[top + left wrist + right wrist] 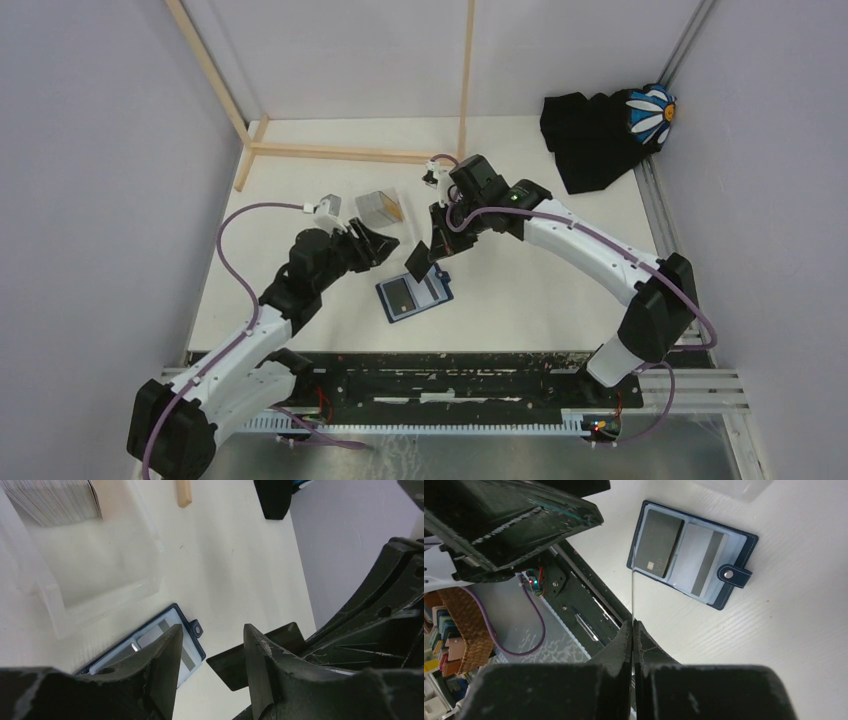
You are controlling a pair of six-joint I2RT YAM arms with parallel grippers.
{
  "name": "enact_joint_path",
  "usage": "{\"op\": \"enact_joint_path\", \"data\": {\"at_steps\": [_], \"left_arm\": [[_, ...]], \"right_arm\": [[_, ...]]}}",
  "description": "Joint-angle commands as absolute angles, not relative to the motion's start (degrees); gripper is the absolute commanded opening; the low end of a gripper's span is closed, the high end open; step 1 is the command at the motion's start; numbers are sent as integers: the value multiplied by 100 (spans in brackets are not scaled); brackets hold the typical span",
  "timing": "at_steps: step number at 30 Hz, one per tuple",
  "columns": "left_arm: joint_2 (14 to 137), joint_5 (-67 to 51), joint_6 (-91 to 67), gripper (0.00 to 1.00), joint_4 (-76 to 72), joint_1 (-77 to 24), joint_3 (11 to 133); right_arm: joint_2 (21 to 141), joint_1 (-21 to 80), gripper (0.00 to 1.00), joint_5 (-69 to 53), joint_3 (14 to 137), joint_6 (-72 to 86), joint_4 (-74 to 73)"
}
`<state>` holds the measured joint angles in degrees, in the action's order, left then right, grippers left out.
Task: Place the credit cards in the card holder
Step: Pick up the credit card from the storage box.
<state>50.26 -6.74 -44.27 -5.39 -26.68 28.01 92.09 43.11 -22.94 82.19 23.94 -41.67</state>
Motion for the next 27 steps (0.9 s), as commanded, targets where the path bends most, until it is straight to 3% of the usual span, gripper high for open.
{"op": "enact_joint_path", "data": {"at_steps": [1, 5, 7, 11, 13, 17, 19, 27], "left_arm": [[4671, -1304, -4356, 56, -855, -2625, 2613], [4301, -1234, -4567, 59, -739, -2633, 2428], [4171, -1207, -4640, 67, -669, -2639, 2356], [4005, -1167, -4656, 70, -420, -2659, 2323], [3930, -1154, -4624, 75, -296, -2663, 2335], [3799, -1155, -4588, 77, -216, -2670, 2298], [3756, -1173, -4571, 86, -209, -2663, 2257], [3784, -1171, -4535, 88, -357, -2667, 2159]], "right_arm": [[8749, 4299, 1, -2755, 8146, 2348, -3996], [8588, 4276, 1, -2825, 7913, 2360, -3954], [8525, 4273, 1, -2931, 7705, 2477, -3798], [8418, 4282, 1, -3031, 7366, 2661, -3536], [8436, 4276, 1, -3049, 7322, 2650, -3541], [8525, 4276, 1, -3060, 7310, 2630, -3582], [8551, 4280, 1, -3076, 7309, 2662, -3599], [8651, 4266, 1, -2991, 7577, 2535, -3987]]}}
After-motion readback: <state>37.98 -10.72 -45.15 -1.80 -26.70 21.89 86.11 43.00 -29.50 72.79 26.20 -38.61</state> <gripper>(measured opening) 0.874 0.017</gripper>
